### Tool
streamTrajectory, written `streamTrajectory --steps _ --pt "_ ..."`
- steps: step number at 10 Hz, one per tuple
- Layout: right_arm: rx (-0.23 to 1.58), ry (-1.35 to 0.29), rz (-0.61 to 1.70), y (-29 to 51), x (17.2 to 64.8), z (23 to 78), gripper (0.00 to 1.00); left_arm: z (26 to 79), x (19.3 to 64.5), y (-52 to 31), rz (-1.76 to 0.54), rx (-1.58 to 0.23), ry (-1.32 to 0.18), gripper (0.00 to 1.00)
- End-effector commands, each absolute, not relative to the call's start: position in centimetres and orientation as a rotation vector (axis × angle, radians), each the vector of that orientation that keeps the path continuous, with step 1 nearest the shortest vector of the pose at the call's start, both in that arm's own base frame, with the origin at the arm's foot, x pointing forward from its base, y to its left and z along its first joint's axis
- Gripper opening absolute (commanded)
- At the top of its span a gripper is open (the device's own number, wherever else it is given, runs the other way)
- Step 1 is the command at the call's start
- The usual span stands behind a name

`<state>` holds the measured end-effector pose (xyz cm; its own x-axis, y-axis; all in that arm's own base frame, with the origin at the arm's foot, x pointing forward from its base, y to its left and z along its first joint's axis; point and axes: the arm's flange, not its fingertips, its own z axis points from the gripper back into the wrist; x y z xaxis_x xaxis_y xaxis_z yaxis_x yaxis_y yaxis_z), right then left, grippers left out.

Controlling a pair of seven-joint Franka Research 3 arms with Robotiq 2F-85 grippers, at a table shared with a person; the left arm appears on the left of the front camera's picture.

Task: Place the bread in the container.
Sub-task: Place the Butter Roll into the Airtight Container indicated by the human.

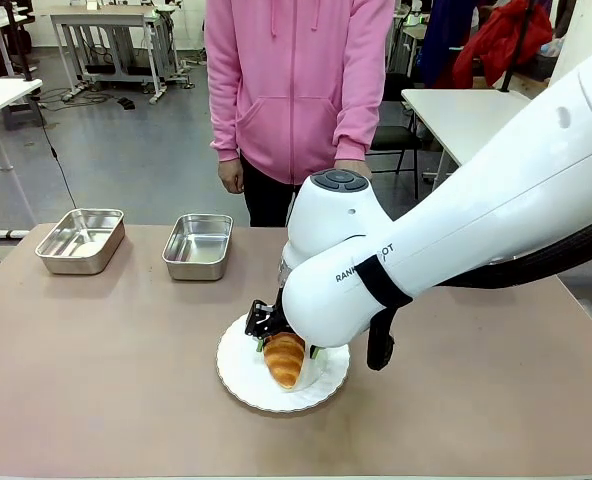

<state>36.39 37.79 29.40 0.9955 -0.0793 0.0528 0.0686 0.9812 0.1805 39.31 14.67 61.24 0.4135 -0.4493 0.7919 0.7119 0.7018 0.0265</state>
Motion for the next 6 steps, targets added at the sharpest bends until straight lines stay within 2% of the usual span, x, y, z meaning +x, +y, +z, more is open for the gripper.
streamTrajectory --steps 1,3,4,5,6 --pt "0.176 -0.018 -0.064 38.83 36.89 29.31 1.00 61.30 39.22 14.64 -0.754 -0.347 -0.885 1.00" --pt "0.167 -0.010 -0.055 39.17 37.02 29.30 1.00 61.30 39.22 14.64 -0.754 -0.347 -0.885 1.00" --pt "0.161 0.003 -0.055 39.36 36.94 29.49 0.81 61.30 39.22 14.64 -0.754 -0.347 -0.885 1.00" --pt "0.151 0.004 -0.044 39.52 36.89 29.64 0.81 61.30 39.22 14.64 -0.754 -0.347 -0.885 1.00" --pt "0.139 -0.004 -0.034 39.64 36.88 29.70 0.61 61.30 39.22 14.64 -0.754 -0.347 -0.885 1.00"
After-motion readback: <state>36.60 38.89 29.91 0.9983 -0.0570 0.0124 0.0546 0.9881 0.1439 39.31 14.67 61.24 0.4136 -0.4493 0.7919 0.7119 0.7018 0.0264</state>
